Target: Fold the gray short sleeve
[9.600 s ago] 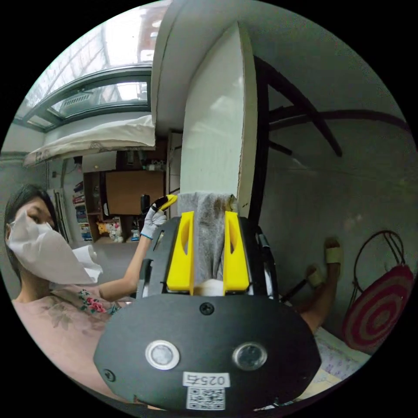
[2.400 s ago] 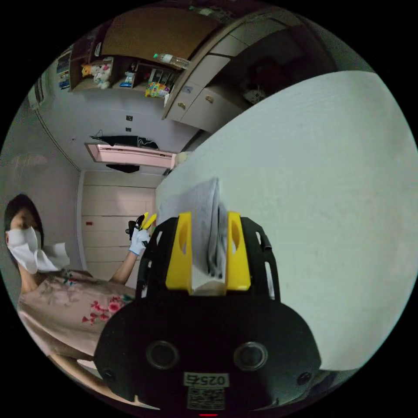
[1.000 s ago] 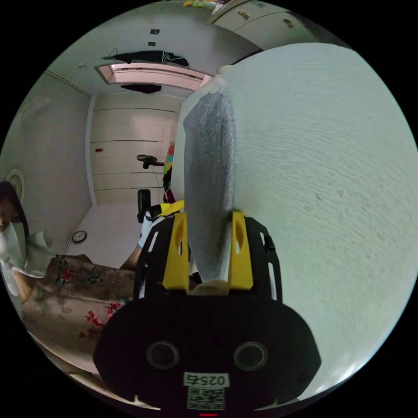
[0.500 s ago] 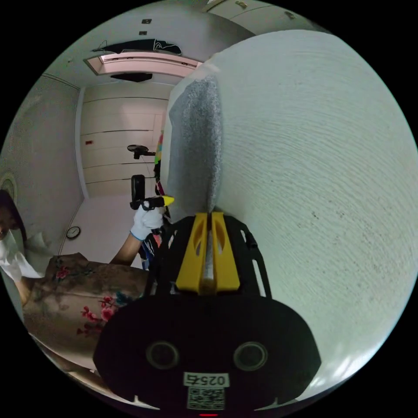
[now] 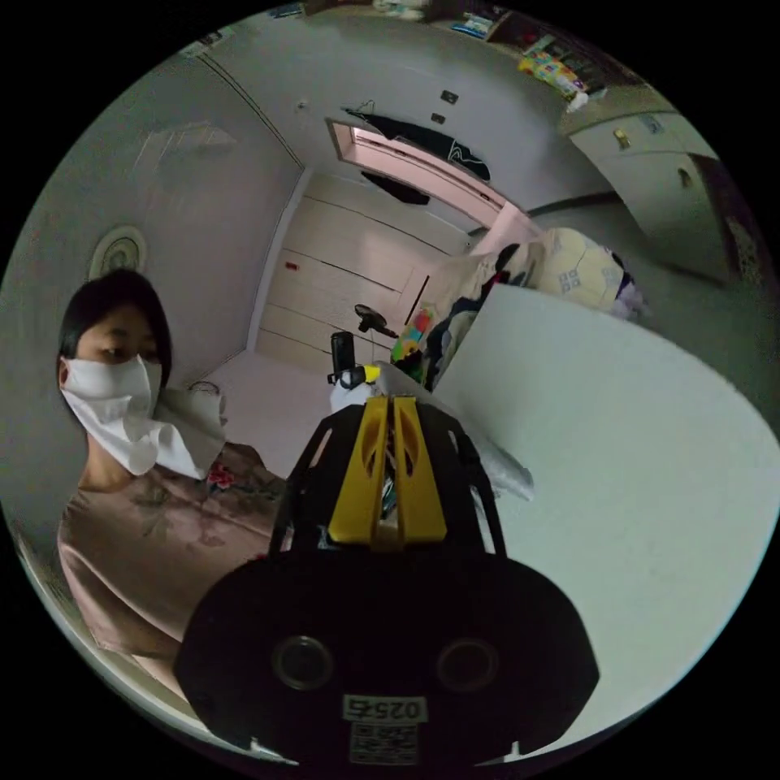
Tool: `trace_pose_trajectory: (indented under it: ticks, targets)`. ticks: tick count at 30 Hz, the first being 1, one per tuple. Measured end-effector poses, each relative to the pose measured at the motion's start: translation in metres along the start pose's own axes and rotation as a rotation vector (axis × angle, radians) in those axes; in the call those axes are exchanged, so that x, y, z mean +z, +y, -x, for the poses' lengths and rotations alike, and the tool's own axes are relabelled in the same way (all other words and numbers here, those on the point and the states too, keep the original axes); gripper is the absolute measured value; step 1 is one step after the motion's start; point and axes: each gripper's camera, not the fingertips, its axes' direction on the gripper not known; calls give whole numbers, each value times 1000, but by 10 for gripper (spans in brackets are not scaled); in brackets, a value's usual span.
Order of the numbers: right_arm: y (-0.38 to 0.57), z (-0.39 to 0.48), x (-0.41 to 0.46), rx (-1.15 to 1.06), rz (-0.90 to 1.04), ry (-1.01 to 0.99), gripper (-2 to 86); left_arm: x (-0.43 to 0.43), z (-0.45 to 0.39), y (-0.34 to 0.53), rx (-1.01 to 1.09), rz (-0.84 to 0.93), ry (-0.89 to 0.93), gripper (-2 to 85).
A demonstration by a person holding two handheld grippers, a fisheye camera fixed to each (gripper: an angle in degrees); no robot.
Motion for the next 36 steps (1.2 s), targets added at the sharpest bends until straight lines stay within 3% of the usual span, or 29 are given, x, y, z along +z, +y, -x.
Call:
trace_pose_trajectory:
  ticks: [4, 9, 13, 17, 23, 28, 33, 36]
  targets:
    - [-32, 22, -27, -110, -102, -35, -9, 3, -21, -66, 149, -56, 32, -16]
    - [-26, 48, -15, -201, -37, 148, -9, 39, -20, -84, 235, -3, -111, -16]
    - [14, -14, 29, -118, 64, 255, -9, 105, 69, -53, 98, 69, -148, -16]
    - [77, -103, 80, 106, 153, 289, -9, 172, 150, 0, -89, 140, -169, -16]
    - [139, -126, 106, 235, 60, 180, -9, 201, 137, 15, -59, 41, -261, -16]
    - [159, -115, 114, 267, -8, 177, -7, 226, 120, -7, -59, 59, -300, -16]
    - [185, -118, 141, 315, 89, 235, 5, 256, 135, -25, -179, 63, -300, -4]
    - [205, -109, 135, 362, 50, 273, 63, 247, 130, -42, -295, -68, -314, 65]
